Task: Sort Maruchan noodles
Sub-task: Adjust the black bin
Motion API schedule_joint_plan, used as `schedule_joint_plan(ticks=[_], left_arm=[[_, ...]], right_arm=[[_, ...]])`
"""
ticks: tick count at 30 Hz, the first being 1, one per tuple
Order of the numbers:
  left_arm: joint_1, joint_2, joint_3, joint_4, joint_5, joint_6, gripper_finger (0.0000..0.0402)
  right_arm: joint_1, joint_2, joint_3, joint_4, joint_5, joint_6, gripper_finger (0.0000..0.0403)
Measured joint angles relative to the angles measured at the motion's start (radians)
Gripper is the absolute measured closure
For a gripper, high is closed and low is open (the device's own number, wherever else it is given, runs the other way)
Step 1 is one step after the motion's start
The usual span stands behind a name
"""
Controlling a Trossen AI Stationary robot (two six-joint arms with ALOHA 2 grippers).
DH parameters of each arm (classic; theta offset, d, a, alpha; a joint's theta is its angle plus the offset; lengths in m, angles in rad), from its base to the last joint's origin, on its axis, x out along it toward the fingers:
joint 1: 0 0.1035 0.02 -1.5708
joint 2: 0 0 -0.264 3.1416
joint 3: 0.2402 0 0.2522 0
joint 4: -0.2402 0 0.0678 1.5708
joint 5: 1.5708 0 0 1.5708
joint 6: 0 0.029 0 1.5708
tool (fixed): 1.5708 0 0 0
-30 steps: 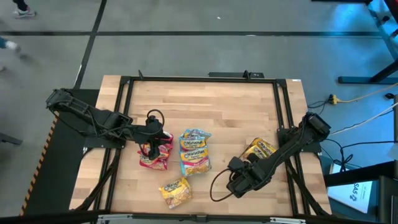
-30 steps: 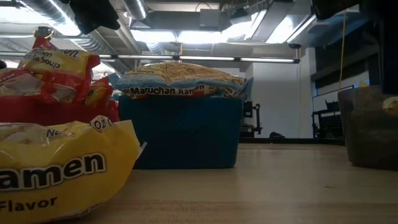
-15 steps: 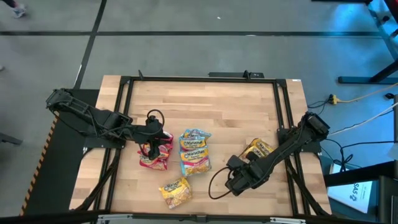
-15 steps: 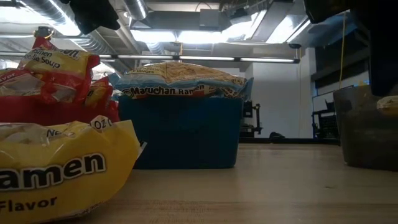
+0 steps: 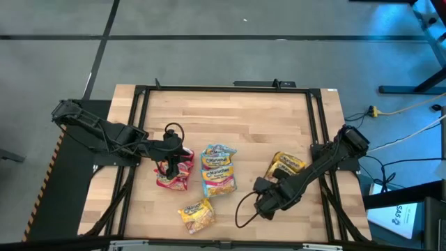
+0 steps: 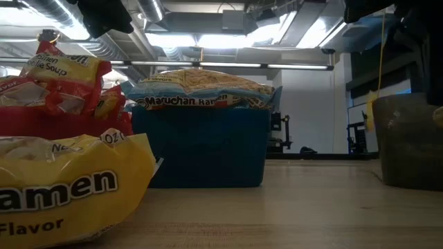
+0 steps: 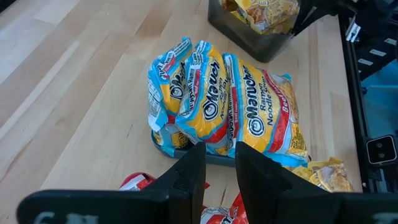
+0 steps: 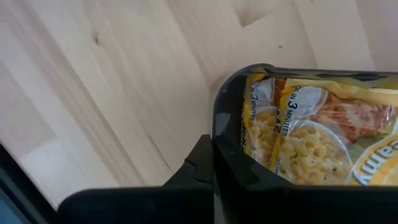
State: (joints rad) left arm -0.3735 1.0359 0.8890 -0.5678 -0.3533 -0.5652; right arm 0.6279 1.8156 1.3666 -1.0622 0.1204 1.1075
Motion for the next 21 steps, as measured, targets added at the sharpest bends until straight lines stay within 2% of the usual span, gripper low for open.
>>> schedule_joint_plan(ticks=[10, 21], left_arm=[[0.0, 0.0, 0.0, 0.0, 0.0, 0.0, 0.0321], [0.0, 0.0, 0.0, 0.0, 0.0, -0.001, 0.0321]], right_arm=[[-0.045, -0.001, 0.0, -0.004, -0.075, -0.287, 0.0402], [-0.068, -0.001, 0.0, -0.001, -0.107, -0.473, 0.0402]])
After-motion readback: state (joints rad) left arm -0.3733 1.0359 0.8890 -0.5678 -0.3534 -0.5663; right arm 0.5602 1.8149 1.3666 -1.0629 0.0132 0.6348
